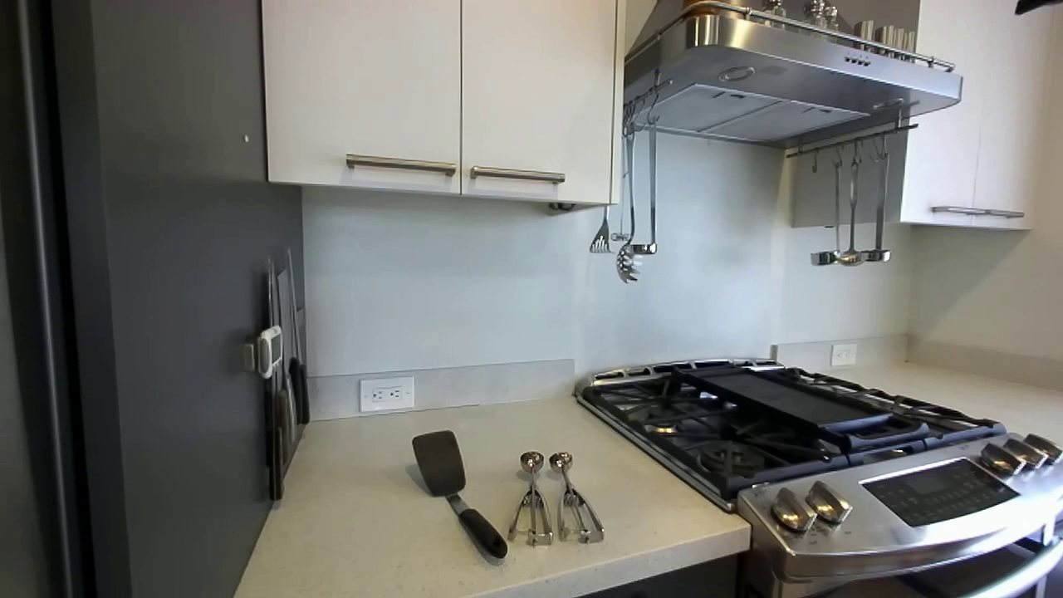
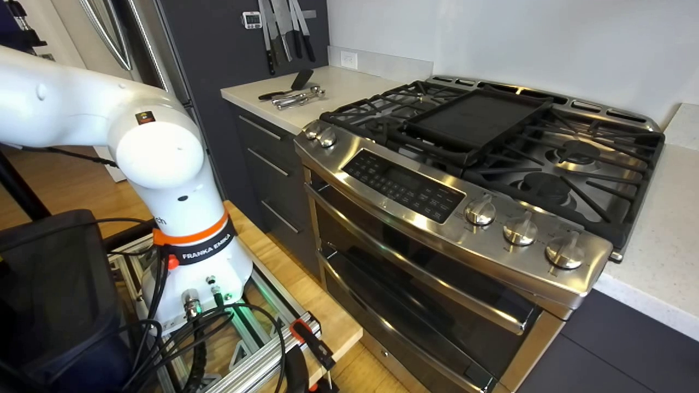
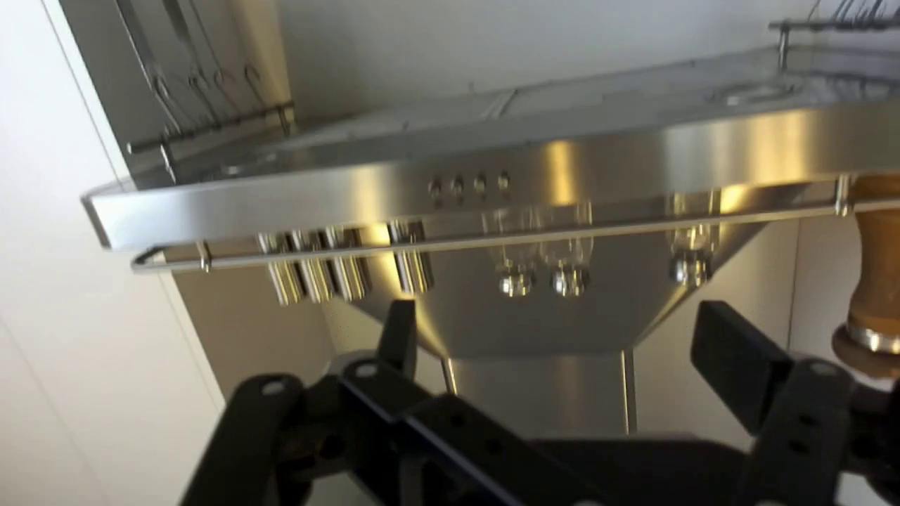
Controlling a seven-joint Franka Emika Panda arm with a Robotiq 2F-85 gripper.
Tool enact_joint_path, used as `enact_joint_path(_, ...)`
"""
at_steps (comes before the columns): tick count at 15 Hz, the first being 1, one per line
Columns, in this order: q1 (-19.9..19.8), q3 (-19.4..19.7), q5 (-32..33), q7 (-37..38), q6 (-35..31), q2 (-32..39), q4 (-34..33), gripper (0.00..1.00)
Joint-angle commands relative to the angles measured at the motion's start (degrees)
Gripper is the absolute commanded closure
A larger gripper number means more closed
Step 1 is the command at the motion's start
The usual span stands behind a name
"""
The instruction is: Turn on the lights above the stove
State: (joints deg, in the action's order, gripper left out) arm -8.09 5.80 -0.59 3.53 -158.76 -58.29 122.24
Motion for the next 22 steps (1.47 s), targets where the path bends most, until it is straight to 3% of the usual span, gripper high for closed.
enact_joint_path(1,-0.5,0.9,1.0,-1.8,-7.0,5.3,-6.2,0.0)
enact_joint_path(6,-4.0,0.6,3.8,-4.1,4.9,11.9,-17.3,0.0)
enact_joint_path(8,-3.1,0.7,4.4,-5.1,10.7,14.1,-21.1,0.0)
enact_joint_path(9,-2.7,0.8,3.4,-3.7,6.0,11.0,-16.0,0.0)
enact_joint_path(19,-1.8,0.5,3.9,-4.9,5.2,14.4,-16.8,0.0)
enact_joint_path(20,-1.3,0.1,3.6,-4.7,3.9,15.8,-17.2,0.03)
enact_joint_path(21,-1.3,-0.2,3.7,-4.6,2.9,16.9,-17.6,0.26)
enact_joint_path(22,-0.9,-0.6,3.5,-4.5,2.1,18.1,-18.3,0.28)
